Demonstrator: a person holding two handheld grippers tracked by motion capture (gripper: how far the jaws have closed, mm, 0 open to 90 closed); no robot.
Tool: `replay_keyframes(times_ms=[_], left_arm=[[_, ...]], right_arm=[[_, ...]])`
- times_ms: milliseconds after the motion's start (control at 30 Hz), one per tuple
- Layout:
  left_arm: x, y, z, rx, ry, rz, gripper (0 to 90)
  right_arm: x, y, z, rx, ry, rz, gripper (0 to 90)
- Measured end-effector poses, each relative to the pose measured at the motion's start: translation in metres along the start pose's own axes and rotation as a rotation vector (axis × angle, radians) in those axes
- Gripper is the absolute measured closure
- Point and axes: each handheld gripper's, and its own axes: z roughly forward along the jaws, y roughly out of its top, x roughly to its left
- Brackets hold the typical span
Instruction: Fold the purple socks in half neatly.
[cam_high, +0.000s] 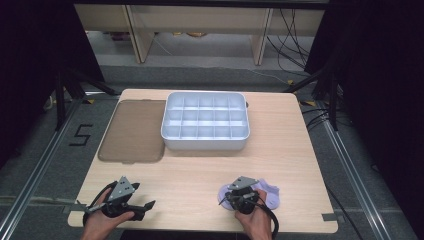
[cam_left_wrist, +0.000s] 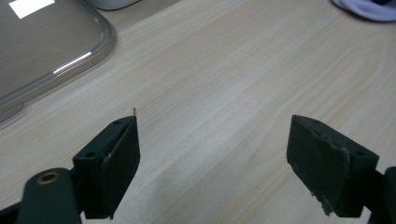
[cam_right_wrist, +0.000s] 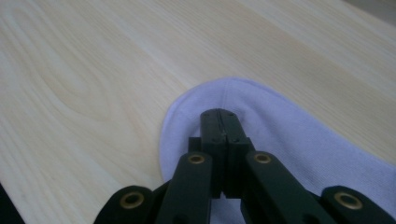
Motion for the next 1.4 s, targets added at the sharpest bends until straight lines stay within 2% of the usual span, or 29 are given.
replay_keyframes(times_ms=[67, 100, 133, 167, 233, 267, 300, 333, 367, 400, 433, 467, 600, 767, 833, 867, 900, 933, 967, 1033, 1067, 1100, 1133, 1167, 1200, 1233, 1300, 1367, 1400], left_arm=[[0.0, 0.0, 0.0, 0.0, -0.002, 0.013, 16.7], [-0.001, 0.0, 0.001, -0.011, -0.005, -0.006, 16.7], [-0.002, 0.0, 0.001, 0.002, -0.016, -0.003, 16.7], [-0.003, 0.0, 0.003, -0.016, -0.011, -0.009, 16.7], [-0.004, 0.0, 0.003, -0.003, -0.019, 0.026, 16.7], [-0.005, 0.001, 0.003, -0.003, -0.015, 0.023, 16.8], [-0.004, 0.001, 0.003, 0.005, -0.021, 0.034, 16.8], [-0.005, 0.001, 0.003, 0.003, -0.018, 0.026, 16.8], [-0.007, 0.0, 0.004, 0.004, -0.023, 0.009, 16.9], [-0.007, 0.001, 0.004, 0.001, -0.024, 0.015, 17.0], [-0.005, 0.001, 0.004, 0.012, -0.024, 0.04, 17.1], [-0.006, 0.001, 0.005, 0.012, -0.015, 0.028, 17.3], [-0.006, 0.001, 0.004, 0.008, -0.018, 0.045, 17.5], [-0.007, 0.0, 0.005, 0.005, -0.026, 0.031, 17.5], [-0.006, 0.001, 0.005, 0.008, -0.025, 0.057, 17.6], [-0.007, 0.001, 0.005, 0.01, -0.016, 0.032, 17.8], [-0.007, 0.001, 0.005, 0.008, -0.021, 0.027, 17.8], [-0.006, 0.002, 0.004, 0.014, -0.026, 0.058, 17.8], [-0.006, 0.002, 0.005, 0.013, -0.022, 0.056, 17.8], [-0.007, 0.002, 0.006, 0.011, -0.023, 0.054, 17.8], [-0.009, 0.003, 0.008, 0.003, -0.031, 0.029, 17.8], [-0.009, 0.003, 0.008, 0.003, -0.031, 0.029, 17.8], [-0.009, 0.005, 0.011, 0.017, -0.033, 0.042, 17.7], [-0.01, 0.005, 0.012, 0.017, -0.032, 0.051, 17.8], [-0.01, 0.006, 0.014, 0.026, -0.039, 0.074, 17.7], [-0.011, 0.006, 0.015, 0.027, -0.037, 0.068, 17.7], [-0.013, 0.005, 0.015, 0.027, -0.05, 0.052, 17.7], [-0.013, 0.005, 0.017, 0.02, -0.031, 0.05, 17.1], [-0.012, 0.006, 0.016, 0.021, -0.056, 0.043, 17.0]], right_arm=[[0.007, 0.003, 0.005, -0.006, 0.009, -0.009, 90.0], [0.01, 0.006, 0.006, 0.009, 0.023, -0.02, 90.0], [0.013, 0.007, 0.007, 0.003, 0.024, -0.023, 90.0], [0.018, 0.009, 0.01, -0.005, 0.032, -0.018, 90.0], [0.021, 0.013, 0.014, -0.014, 0.028, -0.061, 90.0], [0.024, 0.015, 0.016, -0.017, 0.042, -0.076, 90.0], [0.027, 0.017, 0.018, -0.014, 0.054, -0.073, 90.0], [0.029, 0.018, 0.021, -0.037, 0.044, -0.077, 90.0], [0.031, 0.02, 0.021, -0.025, 0.061, -0.084, 90.0], [0.035, 0.021, 0.023, -0.024, 0.064, -0.074, 90.0], [0.037, 0.023, 0.025, -0.032, 0.066, -0.088, 90.0], [0.04, 0.025, 0.027, -0.032, 0.065, -0.089, 90.0], [0.051, 0.032, 0.036, -0.046, 0.092, -0.102, 90.0], [0.061, 0.039, 0.044, -0.061, 0.107, -0.109, 90.0], [0.062, 0.041, 0.045, -0.055, 0.105, -0.106, 90.0], [0.062, 0.041, 0.046, -0.056, 0.11, -0.105, 90.0], [0.063, 0.042, 0.047, -0.06, 0.105, -0.104, 90.0], [0.064, 0.042, 0.048, -0.07, 0.115, -0.102, 90.0], [0.064, 0.043, 0.049, -0.068, 0.119, -0.132, 90.0], [0.066, 0.044, 0.051, -0.081, 0.132, -0.125, 90.0], [0.066, 0.045, 0.051, -0.078, 0.12, -0.152, 90.0], [0.068, 0.045, 0.051, -0.072, 0.118, -0.136, 90.0], [0.068, 0.045, 0.052, -0.078, 0.117, -0.162, 90.0], [0.07, 0.045, 0.052, -0.088, 0.128, -0.137, 88.8], [0.068, 0.046, 0.051, -0.079, 0.13, -0.149, 87.6], [0.067, 0.045, 0.049, -0.087, 0.135, -0.122, 87.3], [0.065, 0.047, 0.044, -0.104, 0.137, -0.105, 87.7], [0.059, 0.049, 0.037, -0.125, 0.132, -0.106, 89.1], [0.056, 0.05, 0.031, -0.119, 0.129, -0.105, 89.4]])
